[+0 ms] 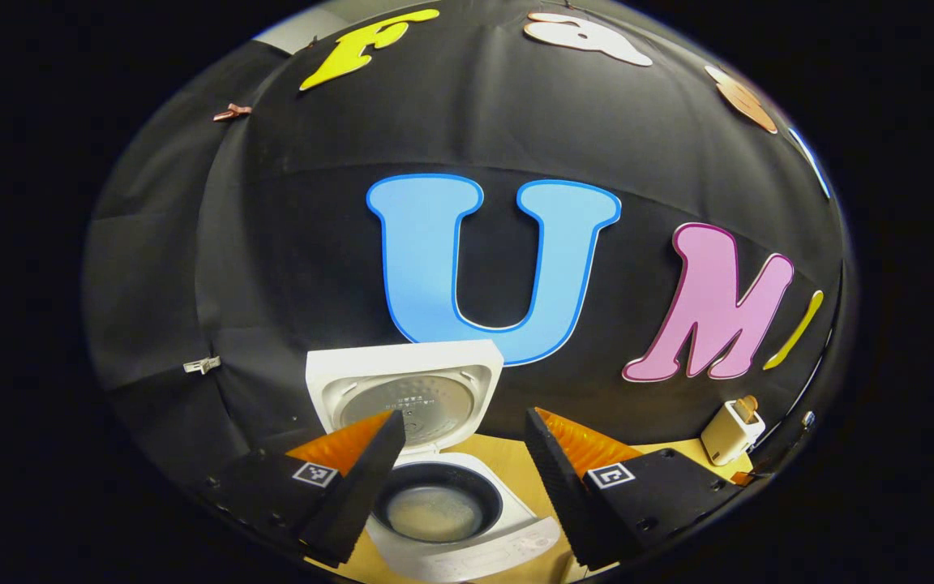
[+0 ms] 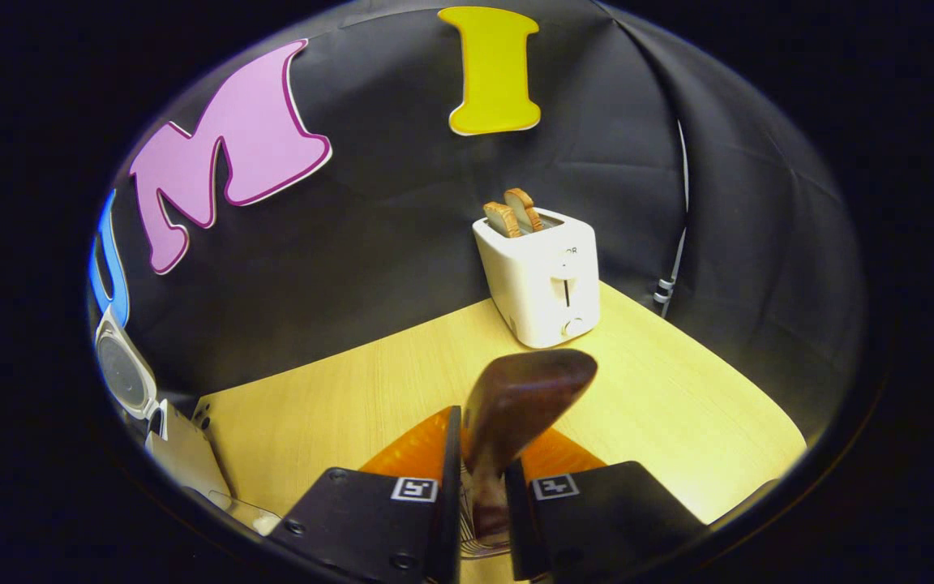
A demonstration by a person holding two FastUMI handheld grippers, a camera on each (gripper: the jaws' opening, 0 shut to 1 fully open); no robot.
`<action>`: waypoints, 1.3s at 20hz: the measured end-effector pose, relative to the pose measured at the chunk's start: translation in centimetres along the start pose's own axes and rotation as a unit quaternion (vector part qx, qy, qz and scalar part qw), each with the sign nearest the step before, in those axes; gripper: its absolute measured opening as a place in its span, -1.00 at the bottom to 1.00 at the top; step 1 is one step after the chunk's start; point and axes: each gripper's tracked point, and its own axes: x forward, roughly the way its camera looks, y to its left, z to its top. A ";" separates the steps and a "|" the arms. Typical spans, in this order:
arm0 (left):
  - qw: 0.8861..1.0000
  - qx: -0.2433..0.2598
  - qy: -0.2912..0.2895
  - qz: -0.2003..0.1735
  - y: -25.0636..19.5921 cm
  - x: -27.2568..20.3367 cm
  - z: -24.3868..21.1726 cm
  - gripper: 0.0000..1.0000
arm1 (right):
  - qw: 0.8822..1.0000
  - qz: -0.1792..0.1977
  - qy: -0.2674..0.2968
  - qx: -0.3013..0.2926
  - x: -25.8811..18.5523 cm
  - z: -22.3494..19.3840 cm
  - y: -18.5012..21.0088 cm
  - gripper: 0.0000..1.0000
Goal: Close the left gripper, press the button to open the rice cooker; take a wooden spoon from the chopstick holder with the right hand, scoop a spoonful of rice and pour it into the rice cooker, then put the wooden spoon back into the chopstick holder.
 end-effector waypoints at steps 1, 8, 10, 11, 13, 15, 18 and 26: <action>1.000 0.002 -0.003 0.000 0.1 0.0 0.3 0.92 | 1.000 -0.005 0.000 0.001 -0.1 0.0 -0.2 -0.67; 0.999 0.010 -0.019 0.026 2.0 1.4 2.6 0.91 | 1.000 -0.019 0.002 0.018 -3.2 0.1 -1.8 0.97; 0.998 0.030 -0.035 0.035 2.7 2.5 4.7 0.91 | 1.000 -0.028 0.005 0.014 -4.3 -0.5 -2.6 0.97; 0.998 0.039 -0.043 0.036 2.8 3.1 5.9 0.91 | 0.999 -0.043 0.009 0.000 -5.0 -1.2 -3.6 0.97; 0.996 0.048 -0.060 0.035 3.0 3.9 8.2 0.91 | 0.996 -0.083 0.018 -0.023 -6.5 -2.7 -5.9 0.97; 0.994 0.059 -0.084 0.031 3.3 5.2 10.3 0.90 | 0.996 -0.090 0.025 -0.015 -7.9 -3.6 -6.3 0.97; 0.992 0.086 -0.084 0.038 4.6 8.1 10.3 0.87 | 0.994 -0.097 0.051 -0.027 -10.5 -5.6 -7.6 0.97; 0.993 0.079 -0.065 0.062 9.7 16.4 6.4 0.92 | 0.988 -0.099 0.109 -0.041 -17.7 -8.2 -7.3 0.97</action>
